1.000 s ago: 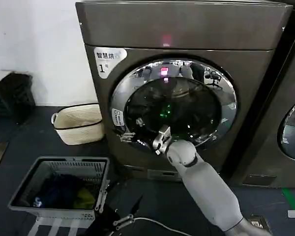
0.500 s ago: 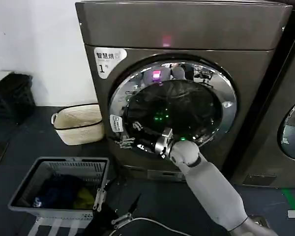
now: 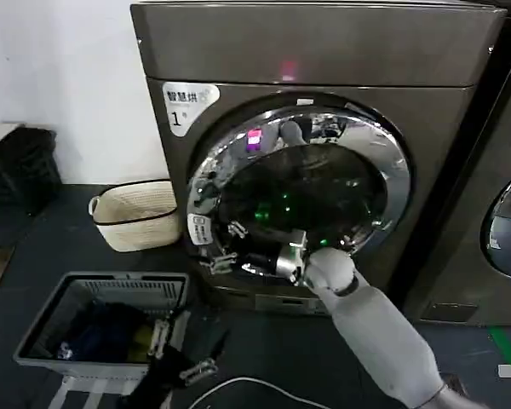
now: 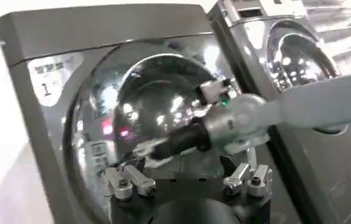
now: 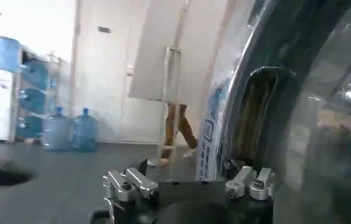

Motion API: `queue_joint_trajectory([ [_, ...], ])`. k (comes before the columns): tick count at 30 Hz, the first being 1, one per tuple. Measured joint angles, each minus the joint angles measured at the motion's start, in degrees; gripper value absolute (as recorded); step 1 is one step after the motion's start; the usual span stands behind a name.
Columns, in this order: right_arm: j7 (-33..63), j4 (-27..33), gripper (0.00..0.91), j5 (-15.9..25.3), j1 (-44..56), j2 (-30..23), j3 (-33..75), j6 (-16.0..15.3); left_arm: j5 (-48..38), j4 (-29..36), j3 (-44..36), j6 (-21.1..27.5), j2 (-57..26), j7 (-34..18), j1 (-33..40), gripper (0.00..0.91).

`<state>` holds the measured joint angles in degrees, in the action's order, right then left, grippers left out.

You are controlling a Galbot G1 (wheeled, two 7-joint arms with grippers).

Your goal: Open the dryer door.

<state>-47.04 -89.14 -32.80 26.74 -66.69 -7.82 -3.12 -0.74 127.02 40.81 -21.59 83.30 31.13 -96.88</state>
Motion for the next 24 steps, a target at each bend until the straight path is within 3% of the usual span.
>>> queue_joint_trajectory([
  [4,-1.94,-1.43,0.907,-0.99,0.31,1.82,-0.51,0.13,-2.32,-0.43,3.38,0.88,-0.65,0.14,1.19,0.907],
  [18,-15.93,-1.24,0.907,-8.31,1.4,5.88,-0.37,7.46,-10.73,-1.29,13.97,4.43,-2.08,0.33,4.44,0.907],
  [24,-23.79,-2.11,0.907,-9.65,2.55,7.42,1.43,7.69,-12.37,-1.56,16.13,5.88,-3.03,-0.18,5.37,0.907],
])
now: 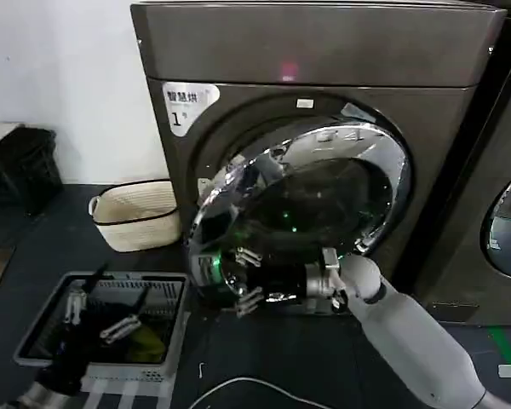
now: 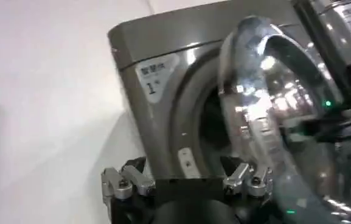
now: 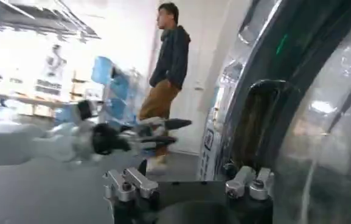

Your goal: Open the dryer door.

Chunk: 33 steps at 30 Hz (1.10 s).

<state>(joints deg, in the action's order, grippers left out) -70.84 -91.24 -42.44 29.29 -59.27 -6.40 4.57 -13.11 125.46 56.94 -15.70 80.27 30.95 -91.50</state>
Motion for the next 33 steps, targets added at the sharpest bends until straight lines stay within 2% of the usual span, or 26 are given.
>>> queue_joint_trajectory([
  [9,-7.31,-2.78,0.907,-2.27,3.84,3.79,4.38,0.33,-0.55,-1.15,-1.58,1.87,-3.02,0.05,2.4,0.907],
  [20,-8.39,-7.53,0.907,-4.25,13.32,9.69,15.08,0.44,-1.23,-4.76,-7.04,4.32,-9.73,0.25,8.78,0.907],
  [28,-8.18,-8.55,0.907,-5.73,23.54,13.36,28.36,2.99,-1.22,-8.14,-11.97,4.72,-13.87,0.81,14.55,0.907],
  [33,-7.06,-9.7,0.907,-6.02,31.84,13.33,37.8,5.12,-1.42,-10.42,-14.97,4.37,-15.5,1.08,18.12,0.907],
])
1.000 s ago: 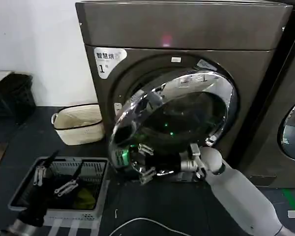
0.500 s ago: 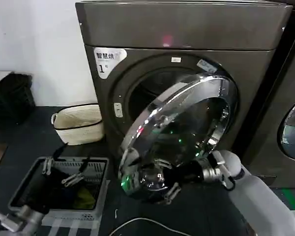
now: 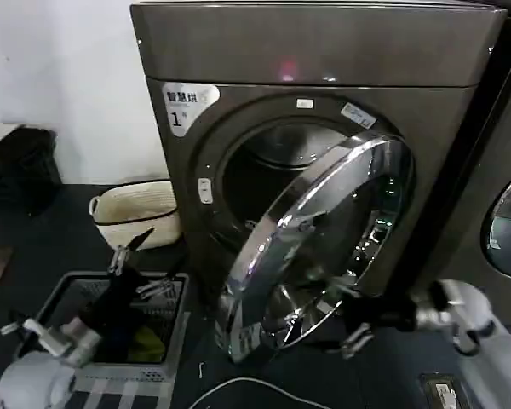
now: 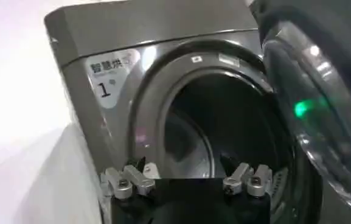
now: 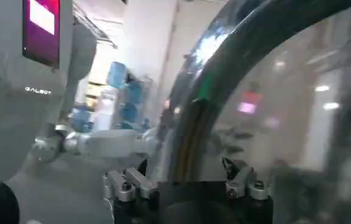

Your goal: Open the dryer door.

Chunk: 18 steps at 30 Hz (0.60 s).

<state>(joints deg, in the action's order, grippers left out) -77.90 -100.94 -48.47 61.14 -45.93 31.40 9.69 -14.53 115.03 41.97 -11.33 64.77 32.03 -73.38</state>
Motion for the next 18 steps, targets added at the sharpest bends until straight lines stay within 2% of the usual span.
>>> queue_joint_trajectory([
  [7,5.19,-2.69,0.907,-2.43,13.34,-3.4,17.61,2.78,-0.21,-3.98,-5.53,-0.43,-1.55,0.1,5.57,0.907],
  [12,10.16,-4.48,0.907,-3.27,22.86,-7.77,29.82,7.28,0.05,-6.05,-10.41,-1.25,-1.92,0.34,9.16,0.907],
  [14,13.24,-5.08,0.907,-2.71,26.25,-10.03,34.84,9.64,0.26,-6.61,-12.56,-1.58,-1.92,0.38,10.29,0.907],
  [18,20.73,-5.69,0.907,1.85,30.45,-14.14,43.65,12.95,0.75,-7.51,-17.02,-2.15,-1.93,0.43,12.5,0.907],
])
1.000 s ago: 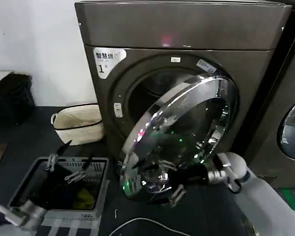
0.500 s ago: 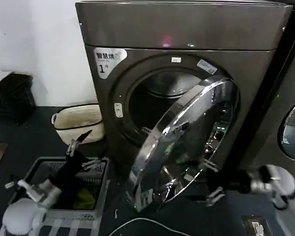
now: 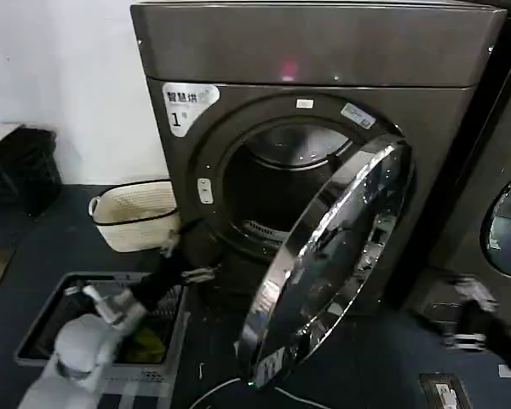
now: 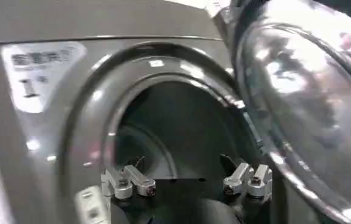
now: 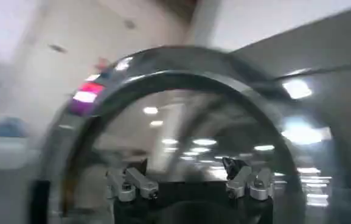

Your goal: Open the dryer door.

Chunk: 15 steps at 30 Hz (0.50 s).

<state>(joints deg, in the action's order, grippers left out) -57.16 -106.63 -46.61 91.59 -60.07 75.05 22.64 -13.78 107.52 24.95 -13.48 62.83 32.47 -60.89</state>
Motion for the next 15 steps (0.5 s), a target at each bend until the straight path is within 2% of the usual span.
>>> queue_joint_trajectory([
  [2,5.69,0.19,0.907,3.89,1.37,-2.03,4.44,0.59,0.35,-0.08,-2.4,-0.24,0.0,0.08,1.05,0.907],
  [7,21.77,1.92,0.907,15.58,3.62,-6.63,14.75,-1.27,1.71,-0.91,-8.39,-0.9,0.42,0.35,3.2,0.907],
  [11,32.73,3.9,0.907,23.34,4.75,-9.58,21.4,-4.56,1.96,-2.14,-13.23,-1.1,1.36,0.38,5.31,0.907],
  [15,41.81,4.57,0.907,26.77,5.27,-12.16,26.61,-10.79,1.94,-3.43,-17.11,-1.33,2.22,0.38,7.73,0.907],
])
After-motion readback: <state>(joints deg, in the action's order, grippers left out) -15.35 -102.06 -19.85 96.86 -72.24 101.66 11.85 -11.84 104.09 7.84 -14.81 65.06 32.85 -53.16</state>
